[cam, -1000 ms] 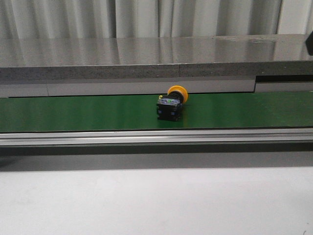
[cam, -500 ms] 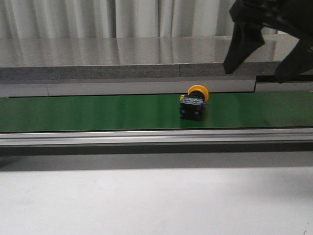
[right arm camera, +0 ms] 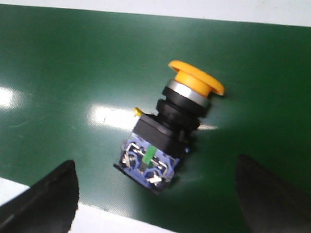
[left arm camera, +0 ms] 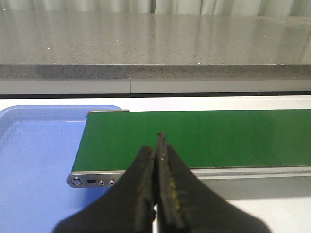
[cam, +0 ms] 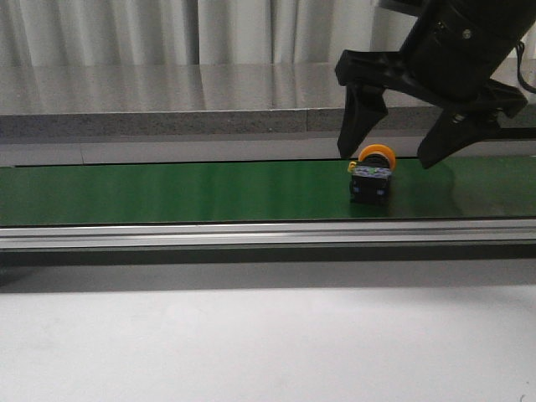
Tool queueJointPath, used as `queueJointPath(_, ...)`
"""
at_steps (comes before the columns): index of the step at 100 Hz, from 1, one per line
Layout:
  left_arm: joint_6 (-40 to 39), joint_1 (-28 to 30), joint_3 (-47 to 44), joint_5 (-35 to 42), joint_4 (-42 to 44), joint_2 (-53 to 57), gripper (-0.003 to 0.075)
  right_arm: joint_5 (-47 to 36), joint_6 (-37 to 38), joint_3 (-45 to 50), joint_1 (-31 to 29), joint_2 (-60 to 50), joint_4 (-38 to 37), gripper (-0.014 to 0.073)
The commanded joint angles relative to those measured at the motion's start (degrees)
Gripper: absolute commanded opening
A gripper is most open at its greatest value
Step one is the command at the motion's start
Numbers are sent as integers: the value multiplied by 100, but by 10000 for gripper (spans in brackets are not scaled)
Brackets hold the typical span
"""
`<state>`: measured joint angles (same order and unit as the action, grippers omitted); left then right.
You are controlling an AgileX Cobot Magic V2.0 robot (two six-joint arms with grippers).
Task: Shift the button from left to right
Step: 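Lower the open right gripper onto the button and close on it, then lift the button off the belt with the right gripper toward the green tray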
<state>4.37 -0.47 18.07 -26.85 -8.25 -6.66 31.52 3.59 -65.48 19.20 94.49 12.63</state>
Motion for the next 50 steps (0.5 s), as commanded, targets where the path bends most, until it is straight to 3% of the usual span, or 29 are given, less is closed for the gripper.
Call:
queueJointPath(1,-2,-39,149,391,-42,-63,-20,-247,-26,-281,-20,-78,-116,645)
queueJointPath(21,-2,-39,149,391,-42,-63,-20,-246,-4,-355,-53,254,-340,615)
queueJointPath(42,-2,-39,149,391,-42,-63,-20,-172,60,-355,-53,414,-408,426)
queueJointPath(50,-2,-39,149,391,-42,-63,-20,-110,60,-385,-53,408,-408,316)
